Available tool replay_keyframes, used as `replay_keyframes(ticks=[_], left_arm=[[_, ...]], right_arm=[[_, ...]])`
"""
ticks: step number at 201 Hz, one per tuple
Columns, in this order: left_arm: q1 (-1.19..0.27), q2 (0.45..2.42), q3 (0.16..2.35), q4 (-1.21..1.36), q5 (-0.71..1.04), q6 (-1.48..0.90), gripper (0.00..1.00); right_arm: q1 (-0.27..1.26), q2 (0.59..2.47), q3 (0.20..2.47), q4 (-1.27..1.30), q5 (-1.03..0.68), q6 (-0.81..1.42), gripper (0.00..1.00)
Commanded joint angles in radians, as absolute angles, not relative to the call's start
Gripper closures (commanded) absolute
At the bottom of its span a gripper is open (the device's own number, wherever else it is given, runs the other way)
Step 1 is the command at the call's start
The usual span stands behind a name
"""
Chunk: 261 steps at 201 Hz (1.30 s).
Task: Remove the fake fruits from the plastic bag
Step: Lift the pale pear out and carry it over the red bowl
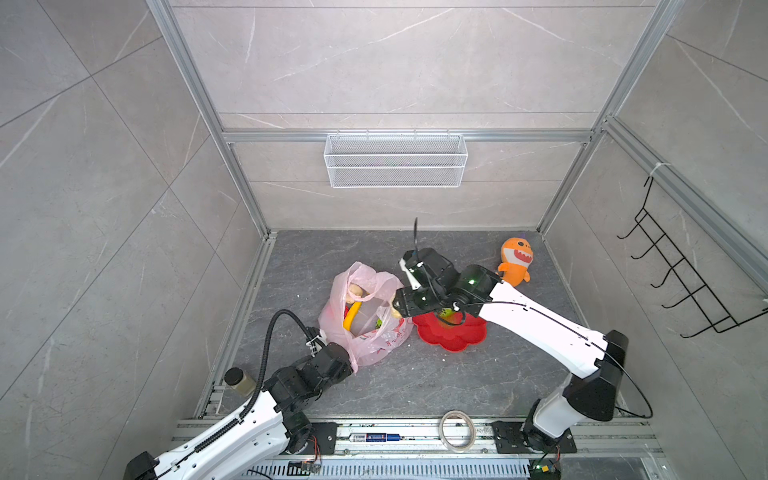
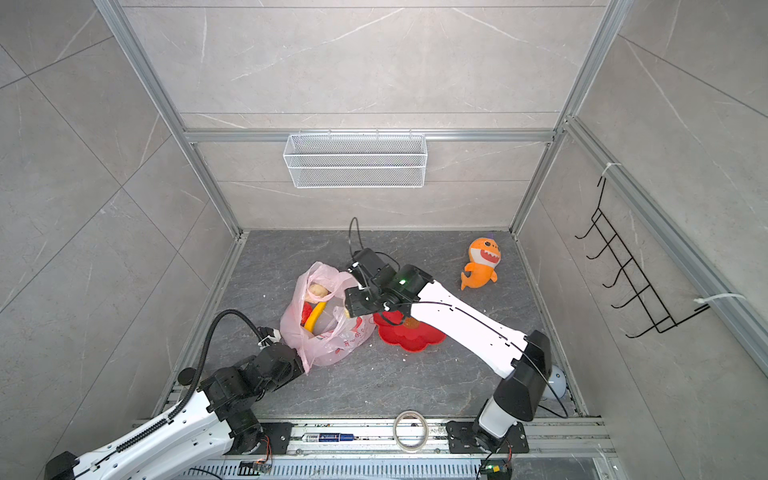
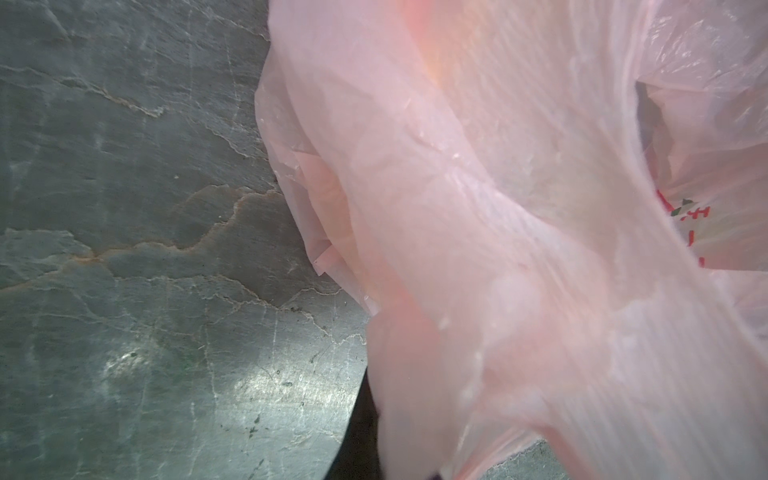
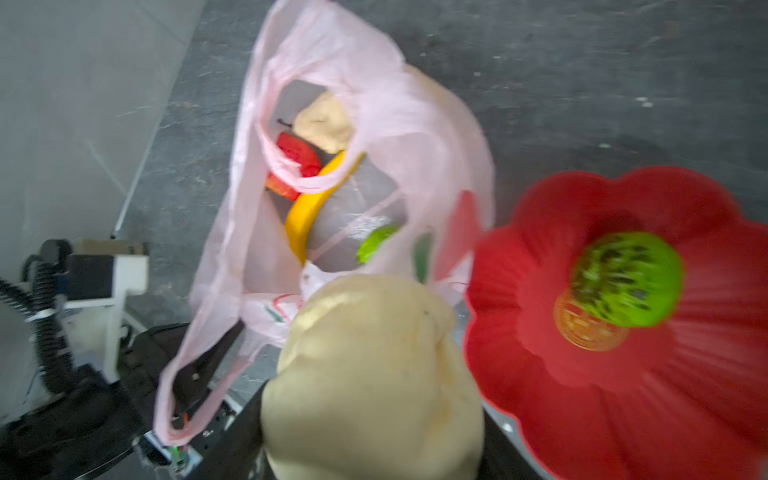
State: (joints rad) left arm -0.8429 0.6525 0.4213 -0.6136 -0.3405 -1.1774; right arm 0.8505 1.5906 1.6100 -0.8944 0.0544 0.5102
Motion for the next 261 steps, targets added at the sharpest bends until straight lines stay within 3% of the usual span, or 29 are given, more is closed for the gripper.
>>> replay_keyframes(ticks=[1,94,216,261], left_arm=[[-0.846,0.655,0.459,-0.631,-0.367,-1.163,1.00],[-0.847,0.670,0.467,-0.632,-0.362,-1.158,1.00],[-0.847,0.652,0.463,-0.657,-0.362,-1.167,1.00],[-0.847,0.639,0.466,-0.677,-0.367,-1.168,1.00]], right_arm=[[0.740,1.512,1.512,-0.946,0.131,0.473,0.59],[0.442,1.524,1.206,-0.870,0.089,0.430,0.60],[0.413,1.700,1.141,-0.728,0.041,0.450,0.56],[0.413,1.712,1.131,-0.722,0.052,0.452,0.48]])
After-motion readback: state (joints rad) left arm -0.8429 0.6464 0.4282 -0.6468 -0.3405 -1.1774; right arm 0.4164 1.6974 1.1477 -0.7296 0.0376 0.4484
